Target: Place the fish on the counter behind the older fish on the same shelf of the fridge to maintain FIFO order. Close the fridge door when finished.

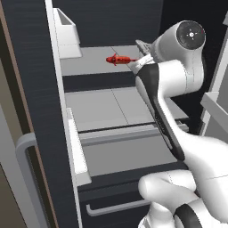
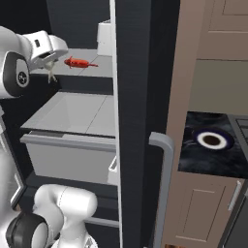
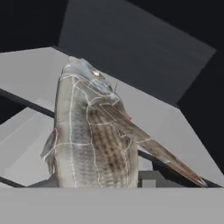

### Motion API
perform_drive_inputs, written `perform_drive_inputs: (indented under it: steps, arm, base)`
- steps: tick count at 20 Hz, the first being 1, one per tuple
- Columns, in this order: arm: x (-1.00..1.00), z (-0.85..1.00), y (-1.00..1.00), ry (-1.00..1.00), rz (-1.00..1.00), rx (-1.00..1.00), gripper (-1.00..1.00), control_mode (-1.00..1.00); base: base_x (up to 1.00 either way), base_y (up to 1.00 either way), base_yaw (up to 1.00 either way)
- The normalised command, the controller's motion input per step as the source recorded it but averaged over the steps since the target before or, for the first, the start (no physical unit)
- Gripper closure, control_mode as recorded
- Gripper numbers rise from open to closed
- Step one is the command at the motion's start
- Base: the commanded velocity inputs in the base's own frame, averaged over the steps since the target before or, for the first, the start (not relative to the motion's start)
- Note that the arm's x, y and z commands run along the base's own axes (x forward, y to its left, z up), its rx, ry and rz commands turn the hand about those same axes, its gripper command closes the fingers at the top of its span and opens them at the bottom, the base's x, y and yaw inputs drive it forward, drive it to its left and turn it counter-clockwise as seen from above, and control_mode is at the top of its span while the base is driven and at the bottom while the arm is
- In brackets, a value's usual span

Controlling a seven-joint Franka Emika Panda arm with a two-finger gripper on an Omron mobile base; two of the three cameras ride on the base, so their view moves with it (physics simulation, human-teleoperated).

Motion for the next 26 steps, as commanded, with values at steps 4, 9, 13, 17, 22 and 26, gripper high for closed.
perform_drive_inputs:
  steps: [4, 9, 13, 17, 22, 26]
  arm:
    - [0.41, 0.01, -0.14, -0.05, 0.08, -0.14, 1.0, -1.0]
    - [0.49, 0.0, -0.13, -0.03, 0.1, -0.07, 1.0, -1.0]
    - [0.66, 0.03, 0.0, 0.0, 0.05, -0.01, 1.0, -1.0]
    - [0.66, 0.03, 0.0, 0.06, 0.0, 0.0, 1.0, -1.0]
    - [0.64, 0.0, 0.0, 0.1, 0.0, 0.0, 1.0, -1.0]
    - [0.66, 0.0, 0.0, 0.13, 0.0, -0.02, 1.0, -1.0]
  base:
    - [0.0, 0.0, 0.0]
    - [0.0, 0.0, 0.0]
    - [0.0, 0.0, 0.0]
    - [0.0, 0.0, 0.0]
    - [0.0, 0.0, 0.0]
    - [0.0, 0.0, 0.0]
